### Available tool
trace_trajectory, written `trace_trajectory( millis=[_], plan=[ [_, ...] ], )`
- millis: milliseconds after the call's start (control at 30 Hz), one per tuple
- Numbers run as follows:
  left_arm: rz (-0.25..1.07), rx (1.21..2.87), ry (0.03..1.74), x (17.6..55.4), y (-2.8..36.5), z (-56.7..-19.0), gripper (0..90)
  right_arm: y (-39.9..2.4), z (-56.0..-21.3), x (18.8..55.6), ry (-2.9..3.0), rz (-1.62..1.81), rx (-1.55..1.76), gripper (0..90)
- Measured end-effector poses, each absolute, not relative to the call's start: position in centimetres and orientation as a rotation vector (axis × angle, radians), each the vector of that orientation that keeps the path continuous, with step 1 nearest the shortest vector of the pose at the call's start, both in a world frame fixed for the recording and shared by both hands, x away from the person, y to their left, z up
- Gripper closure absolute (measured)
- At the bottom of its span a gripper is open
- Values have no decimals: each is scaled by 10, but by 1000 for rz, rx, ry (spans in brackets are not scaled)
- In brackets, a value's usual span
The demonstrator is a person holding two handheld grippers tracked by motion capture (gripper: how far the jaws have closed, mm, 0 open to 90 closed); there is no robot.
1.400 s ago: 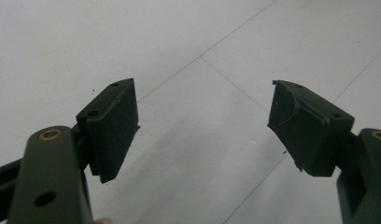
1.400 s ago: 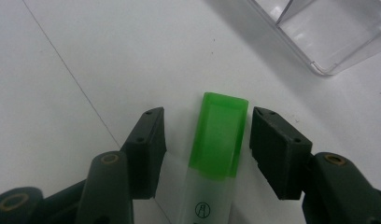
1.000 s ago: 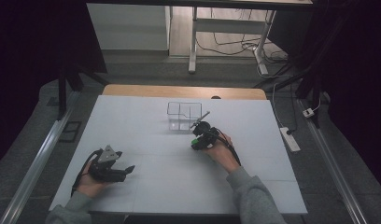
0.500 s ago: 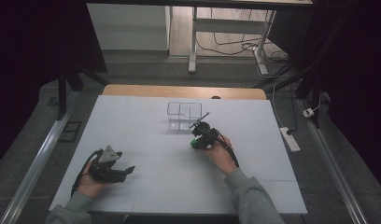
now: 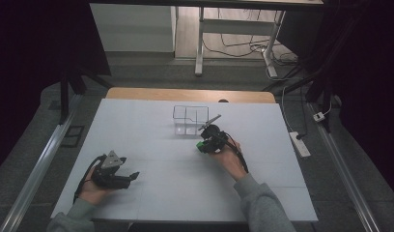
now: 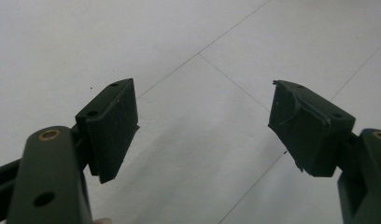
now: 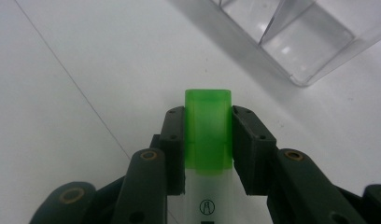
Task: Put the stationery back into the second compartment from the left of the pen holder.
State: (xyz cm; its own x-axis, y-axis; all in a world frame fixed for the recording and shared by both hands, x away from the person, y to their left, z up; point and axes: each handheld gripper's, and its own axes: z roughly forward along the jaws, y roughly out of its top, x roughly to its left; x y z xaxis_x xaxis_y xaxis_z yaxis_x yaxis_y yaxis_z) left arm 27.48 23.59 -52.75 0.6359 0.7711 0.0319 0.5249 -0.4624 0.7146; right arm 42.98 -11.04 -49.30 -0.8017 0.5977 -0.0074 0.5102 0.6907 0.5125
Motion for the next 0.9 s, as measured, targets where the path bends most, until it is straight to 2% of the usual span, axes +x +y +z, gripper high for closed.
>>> trace_trajectory(
  millis=[900],
  plan=[
    [466, 2168, 1010, 275, 237, -527, 233, -124, -448, 418, 2578, 1094, 808, 665]
  ],
)
